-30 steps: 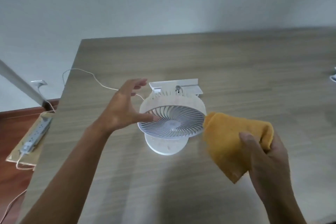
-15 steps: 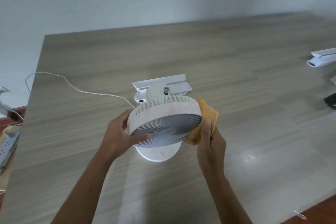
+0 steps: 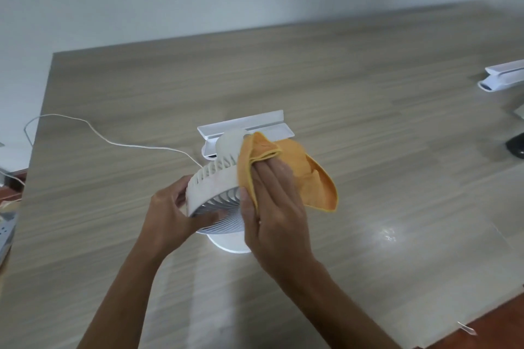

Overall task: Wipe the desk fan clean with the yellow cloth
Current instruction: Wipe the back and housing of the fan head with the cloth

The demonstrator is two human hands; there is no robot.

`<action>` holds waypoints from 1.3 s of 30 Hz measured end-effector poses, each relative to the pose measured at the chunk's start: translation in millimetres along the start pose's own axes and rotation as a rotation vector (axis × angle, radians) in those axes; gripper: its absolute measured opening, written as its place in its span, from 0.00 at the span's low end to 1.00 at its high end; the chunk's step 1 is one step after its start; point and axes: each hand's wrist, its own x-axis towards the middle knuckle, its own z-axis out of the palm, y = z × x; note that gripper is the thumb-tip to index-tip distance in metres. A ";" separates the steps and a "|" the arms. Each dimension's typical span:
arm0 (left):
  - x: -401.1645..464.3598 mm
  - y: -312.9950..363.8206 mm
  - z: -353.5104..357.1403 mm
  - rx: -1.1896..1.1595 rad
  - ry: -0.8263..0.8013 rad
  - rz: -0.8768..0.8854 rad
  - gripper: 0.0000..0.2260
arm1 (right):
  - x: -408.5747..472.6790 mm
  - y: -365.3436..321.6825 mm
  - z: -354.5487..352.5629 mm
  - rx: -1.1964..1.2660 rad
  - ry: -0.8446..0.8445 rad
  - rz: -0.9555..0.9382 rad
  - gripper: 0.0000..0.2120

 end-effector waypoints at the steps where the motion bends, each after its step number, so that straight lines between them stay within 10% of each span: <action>1: 0.1 0.6 0.1 0.014 -0.004 -0.003 0.28 | 0.8 -2.8 2.1 -0.017 -0.013 -0.035 0.16; 8: -1.5 -9.0 2.8 0.118 0.069 -0.043 0.21 | 2.6 -19.6 20.6 -0.099 -0.187 -0.223 0.18; 21: 3.0 -1.7 0.7 -0.126 -0.009 -0.031 0.27 | -5.3 19.5 18.6 0.044 0.212 0.072 0.15; 28: 1.8 -6.4 0.0 -0.136 -0.006 -0.036 0.28 | -20.1 37.2 18.9 0.622 0.497 0.885 0.20; 39: 0.6 -9.3 -0.3 -0.138 0.014 -0.033 0.29 | -36.3 63.9 22.5 1.280 0.488 1.435 0.20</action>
